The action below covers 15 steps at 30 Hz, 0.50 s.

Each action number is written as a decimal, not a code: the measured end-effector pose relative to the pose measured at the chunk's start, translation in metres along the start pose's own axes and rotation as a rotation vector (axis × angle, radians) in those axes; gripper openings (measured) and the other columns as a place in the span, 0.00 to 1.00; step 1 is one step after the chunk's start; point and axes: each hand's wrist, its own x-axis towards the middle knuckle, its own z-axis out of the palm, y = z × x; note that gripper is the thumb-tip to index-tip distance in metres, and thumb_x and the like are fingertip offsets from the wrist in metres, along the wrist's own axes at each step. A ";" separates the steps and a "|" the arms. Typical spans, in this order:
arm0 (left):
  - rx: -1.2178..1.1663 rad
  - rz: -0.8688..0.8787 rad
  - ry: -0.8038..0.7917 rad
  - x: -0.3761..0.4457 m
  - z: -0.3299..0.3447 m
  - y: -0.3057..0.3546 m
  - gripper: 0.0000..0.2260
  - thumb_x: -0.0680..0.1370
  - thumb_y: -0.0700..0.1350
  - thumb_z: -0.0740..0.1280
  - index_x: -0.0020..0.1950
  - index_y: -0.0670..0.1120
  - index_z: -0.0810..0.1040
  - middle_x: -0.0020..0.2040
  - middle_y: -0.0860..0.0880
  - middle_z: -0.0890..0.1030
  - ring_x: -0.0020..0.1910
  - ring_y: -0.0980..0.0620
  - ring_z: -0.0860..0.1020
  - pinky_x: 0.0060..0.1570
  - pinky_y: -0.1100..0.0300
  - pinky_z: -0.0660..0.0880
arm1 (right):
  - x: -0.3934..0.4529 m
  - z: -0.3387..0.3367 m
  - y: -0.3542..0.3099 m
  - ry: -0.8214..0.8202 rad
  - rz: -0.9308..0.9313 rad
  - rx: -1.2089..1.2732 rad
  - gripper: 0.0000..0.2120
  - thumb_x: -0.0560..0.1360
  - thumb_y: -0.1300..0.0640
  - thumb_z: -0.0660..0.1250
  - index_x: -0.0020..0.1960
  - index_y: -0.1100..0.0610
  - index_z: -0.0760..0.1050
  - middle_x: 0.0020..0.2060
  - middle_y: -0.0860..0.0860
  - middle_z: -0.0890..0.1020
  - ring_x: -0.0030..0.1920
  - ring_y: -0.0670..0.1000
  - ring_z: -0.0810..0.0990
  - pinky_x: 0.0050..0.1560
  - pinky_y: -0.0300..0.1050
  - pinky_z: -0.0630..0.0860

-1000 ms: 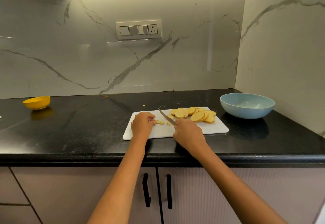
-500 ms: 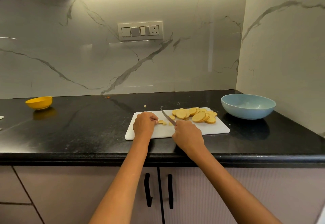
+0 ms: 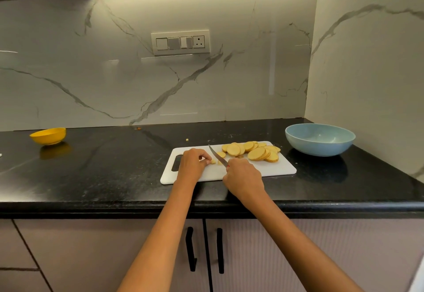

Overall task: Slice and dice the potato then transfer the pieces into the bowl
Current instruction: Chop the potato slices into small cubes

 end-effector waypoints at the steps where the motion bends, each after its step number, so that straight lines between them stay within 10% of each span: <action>1: 0.002 0.004 0.001 0.000 0.001 0.000 0.04 0.74 0.39 0.70 0.46 0.44 0.84 0.49 0.46 0.83 0.52 0.49 0.77 0.54 0.57 0.72 | 0.000 0.000 0.000 -0.002 0.001 0.000 0.09 0.77 0.57 0.62 0.56 0.58 0.74 0.49 0.54 0.79 0.47 0.52 0.78 0.47 0.43 0.74; 15: -0.012 -0.002 0.093 0.000 0.002 -0.001 0.07 0.73 0.39 0.71 0.50 0.40 0.83 0.49 0.43 0.83 0.48 0.49 0.80 0.50 0.62 0.73 | -0.007 -0.004 -0.004 0.015 -0.015 -0.034 0.09 0.78 0.58 0.61 0.56 0.59 0.74 0.49 0.54 0.78 0.44 0.51 0.76 0.42 0.41 0.70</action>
